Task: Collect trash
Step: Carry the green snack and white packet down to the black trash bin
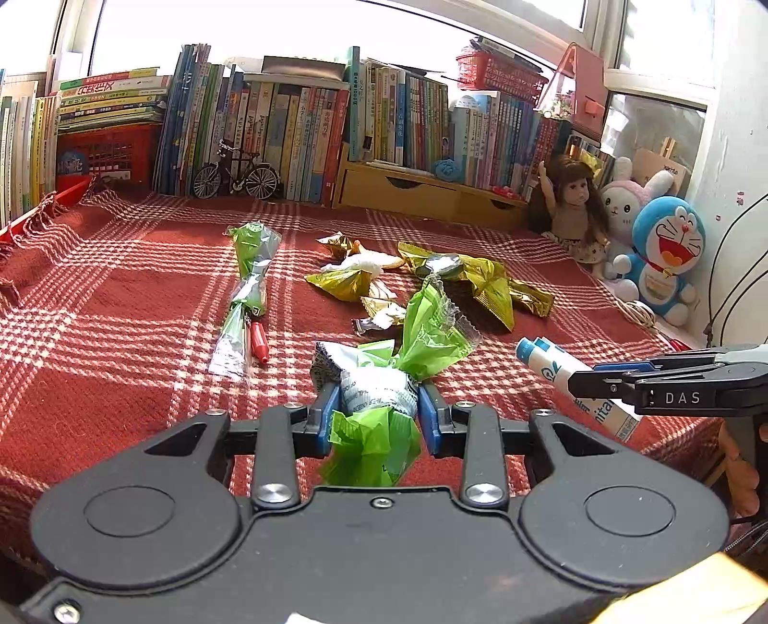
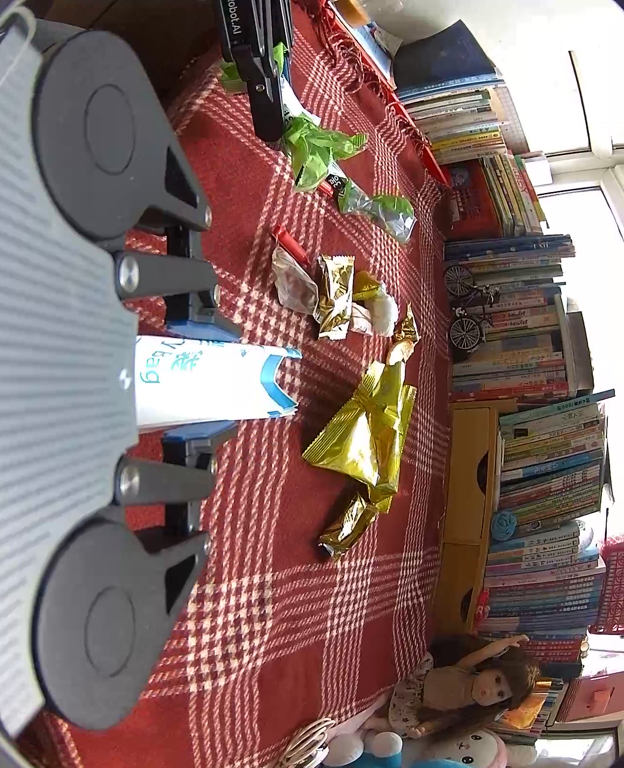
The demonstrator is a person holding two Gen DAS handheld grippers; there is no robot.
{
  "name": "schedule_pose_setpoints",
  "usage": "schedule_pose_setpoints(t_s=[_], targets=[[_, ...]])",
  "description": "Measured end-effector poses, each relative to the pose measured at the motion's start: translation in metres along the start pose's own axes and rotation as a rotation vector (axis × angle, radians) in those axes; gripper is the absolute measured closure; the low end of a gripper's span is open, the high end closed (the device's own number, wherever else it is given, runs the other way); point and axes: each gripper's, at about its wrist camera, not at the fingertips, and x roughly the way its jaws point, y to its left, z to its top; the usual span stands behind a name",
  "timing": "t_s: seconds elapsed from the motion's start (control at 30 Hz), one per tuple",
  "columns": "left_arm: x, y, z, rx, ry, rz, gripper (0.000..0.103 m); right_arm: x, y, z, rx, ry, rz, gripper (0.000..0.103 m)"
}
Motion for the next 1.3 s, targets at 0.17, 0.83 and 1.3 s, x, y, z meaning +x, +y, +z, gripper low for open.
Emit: schedule_pose_setpoints(t_s=[0.17,0.83,1.3], targets=[[-0.02,0.001,-0.014,0.0,0.034,-0.015,0.071,-0.016,0.013,-0.014,-0.017,0.029,0.059,0.064],[-0.033,-0.019,-0.115,0.147,0.424,-0.088,0.071,-0.017,0.08,-0.113,-0.238,0.45,0.246,0.064],[0.071,-0.015,-0.184,0.162,0.714,-0.01,0.07,0.075,0.099,-0.168,-0.376,0.781,0.203,0.059]])
